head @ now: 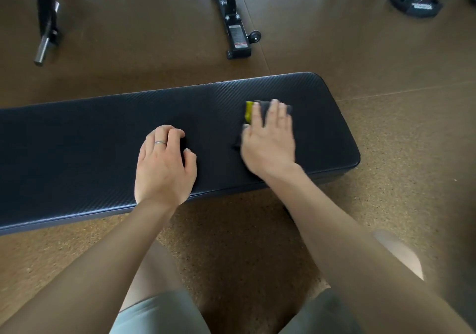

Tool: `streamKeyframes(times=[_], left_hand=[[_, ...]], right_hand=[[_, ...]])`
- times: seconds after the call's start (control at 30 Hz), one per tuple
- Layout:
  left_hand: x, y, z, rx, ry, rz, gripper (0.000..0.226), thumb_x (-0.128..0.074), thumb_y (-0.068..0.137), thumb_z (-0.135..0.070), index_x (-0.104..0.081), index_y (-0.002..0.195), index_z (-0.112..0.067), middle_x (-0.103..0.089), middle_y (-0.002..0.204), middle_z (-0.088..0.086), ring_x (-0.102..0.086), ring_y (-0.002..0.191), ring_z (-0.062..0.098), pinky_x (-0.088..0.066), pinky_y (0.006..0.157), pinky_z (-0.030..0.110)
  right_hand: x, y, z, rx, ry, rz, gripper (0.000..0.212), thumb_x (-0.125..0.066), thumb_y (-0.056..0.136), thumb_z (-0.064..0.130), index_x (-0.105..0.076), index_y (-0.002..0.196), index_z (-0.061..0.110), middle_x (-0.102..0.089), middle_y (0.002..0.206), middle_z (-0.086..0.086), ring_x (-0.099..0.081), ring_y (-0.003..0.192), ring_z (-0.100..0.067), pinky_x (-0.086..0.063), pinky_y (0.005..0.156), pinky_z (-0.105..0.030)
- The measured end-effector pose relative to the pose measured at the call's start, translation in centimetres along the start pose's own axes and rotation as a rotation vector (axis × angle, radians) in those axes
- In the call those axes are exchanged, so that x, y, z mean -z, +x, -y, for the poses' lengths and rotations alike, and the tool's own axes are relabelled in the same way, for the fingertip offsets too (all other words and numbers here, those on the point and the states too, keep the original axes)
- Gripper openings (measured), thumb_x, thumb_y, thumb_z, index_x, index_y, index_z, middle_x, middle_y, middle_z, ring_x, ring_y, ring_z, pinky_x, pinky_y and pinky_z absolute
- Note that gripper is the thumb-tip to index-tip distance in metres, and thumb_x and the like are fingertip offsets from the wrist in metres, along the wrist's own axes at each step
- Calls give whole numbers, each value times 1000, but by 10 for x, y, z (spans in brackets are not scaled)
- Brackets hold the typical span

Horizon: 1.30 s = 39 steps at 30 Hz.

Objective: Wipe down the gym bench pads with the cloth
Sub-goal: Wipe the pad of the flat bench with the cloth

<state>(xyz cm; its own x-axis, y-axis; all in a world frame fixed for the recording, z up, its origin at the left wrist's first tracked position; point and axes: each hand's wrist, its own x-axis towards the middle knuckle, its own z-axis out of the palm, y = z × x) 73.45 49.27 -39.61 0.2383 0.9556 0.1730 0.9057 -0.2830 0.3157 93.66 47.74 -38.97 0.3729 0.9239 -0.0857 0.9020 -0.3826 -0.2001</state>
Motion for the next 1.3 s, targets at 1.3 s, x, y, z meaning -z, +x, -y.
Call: streamKeyframes(times=[1.3], left_hand=[[75,-14,203,329,10,-315,40,-20,104,-28,-49,82,-10,-53,83,5,-46,76,30,-39,70,47]], right_hand=[[-62,-37,267,682,-52,25,59,-28,110,40,-17,164,19,-3,169,-26,0,157,-41,-3,129,-50]])
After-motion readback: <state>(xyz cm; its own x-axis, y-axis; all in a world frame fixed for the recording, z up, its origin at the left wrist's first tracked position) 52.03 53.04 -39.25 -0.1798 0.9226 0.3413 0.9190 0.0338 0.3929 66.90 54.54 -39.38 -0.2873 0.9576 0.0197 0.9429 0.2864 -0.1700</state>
